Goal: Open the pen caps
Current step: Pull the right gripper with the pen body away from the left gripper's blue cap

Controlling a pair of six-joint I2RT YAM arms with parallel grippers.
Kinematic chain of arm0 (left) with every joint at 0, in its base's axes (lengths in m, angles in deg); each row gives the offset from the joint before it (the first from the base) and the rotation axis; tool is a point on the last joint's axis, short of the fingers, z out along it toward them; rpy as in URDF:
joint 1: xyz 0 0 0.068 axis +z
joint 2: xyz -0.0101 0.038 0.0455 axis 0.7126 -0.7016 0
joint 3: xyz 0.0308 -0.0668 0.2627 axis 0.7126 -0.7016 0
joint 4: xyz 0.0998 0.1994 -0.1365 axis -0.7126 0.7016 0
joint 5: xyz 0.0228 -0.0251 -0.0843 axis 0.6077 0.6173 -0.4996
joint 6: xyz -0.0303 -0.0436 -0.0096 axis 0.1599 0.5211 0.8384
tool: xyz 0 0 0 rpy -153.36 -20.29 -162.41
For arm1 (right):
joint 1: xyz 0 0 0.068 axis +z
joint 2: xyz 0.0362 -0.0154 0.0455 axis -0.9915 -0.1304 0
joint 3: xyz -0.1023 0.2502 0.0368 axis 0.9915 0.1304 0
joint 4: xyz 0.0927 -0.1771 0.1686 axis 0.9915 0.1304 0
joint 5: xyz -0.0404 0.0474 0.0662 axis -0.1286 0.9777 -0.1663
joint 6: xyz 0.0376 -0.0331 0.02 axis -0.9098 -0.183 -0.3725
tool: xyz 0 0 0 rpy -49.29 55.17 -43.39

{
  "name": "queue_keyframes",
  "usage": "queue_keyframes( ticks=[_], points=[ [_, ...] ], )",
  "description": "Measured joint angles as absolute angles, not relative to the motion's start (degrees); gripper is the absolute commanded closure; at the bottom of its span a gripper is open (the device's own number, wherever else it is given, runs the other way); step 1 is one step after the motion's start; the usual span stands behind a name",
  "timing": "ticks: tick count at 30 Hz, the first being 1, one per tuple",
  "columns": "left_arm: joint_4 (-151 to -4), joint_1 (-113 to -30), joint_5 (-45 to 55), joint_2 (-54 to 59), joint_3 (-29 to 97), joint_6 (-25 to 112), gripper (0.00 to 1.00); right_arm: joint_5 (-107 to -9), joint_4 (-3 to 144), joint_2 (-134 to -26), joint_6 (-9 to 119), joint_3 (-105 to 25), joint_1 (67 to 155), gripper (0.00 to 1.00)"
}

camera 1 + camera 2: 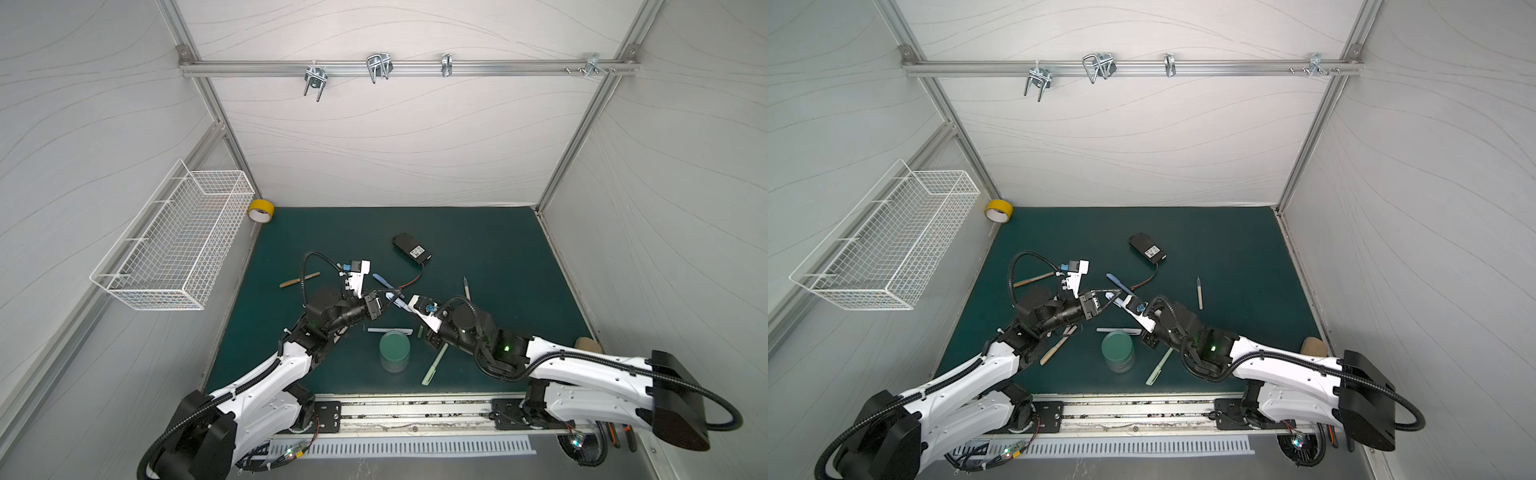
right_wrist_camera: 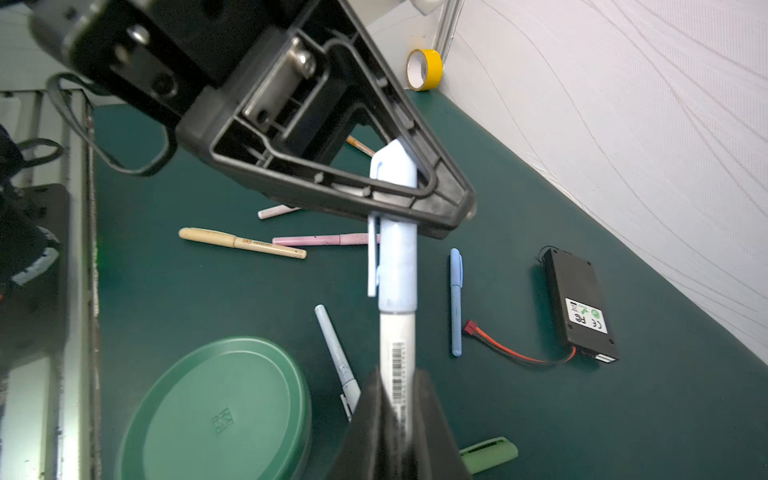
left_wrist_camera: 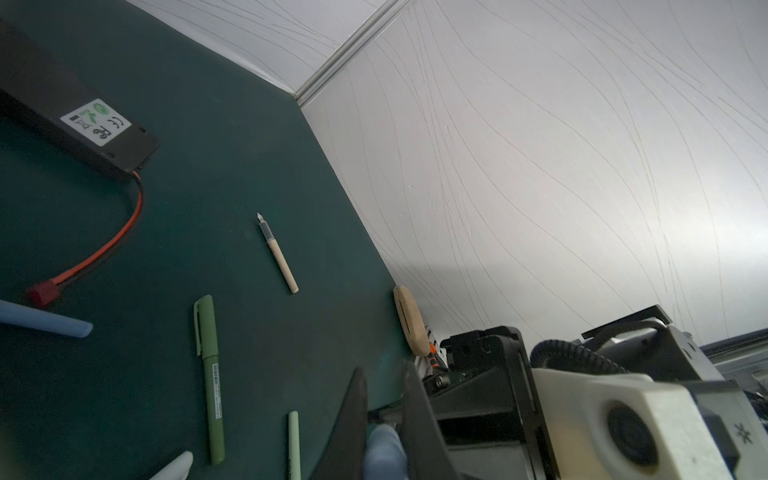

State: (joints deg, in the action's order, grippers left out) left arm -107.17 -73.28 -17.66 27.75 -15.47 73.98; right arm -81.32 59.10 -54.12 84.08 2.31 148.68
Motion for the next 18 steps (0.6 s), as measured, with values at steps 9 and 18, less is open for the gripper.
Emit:
queue_keyframes(
  ticks=[9,18],
  points=[
    [-103.3,-73.1,-17.0,29.4,-14.4,73.5,1.00,-57.2,59.9,-54.9,79.5,1.3,136.6,1.00],
    [-103.3,-68.1,-8.6,31.5,-13.4,72.3,1.00,-42.4,64.4,-55.5,74.2,3.6,128.9,1.00]
  ],
)
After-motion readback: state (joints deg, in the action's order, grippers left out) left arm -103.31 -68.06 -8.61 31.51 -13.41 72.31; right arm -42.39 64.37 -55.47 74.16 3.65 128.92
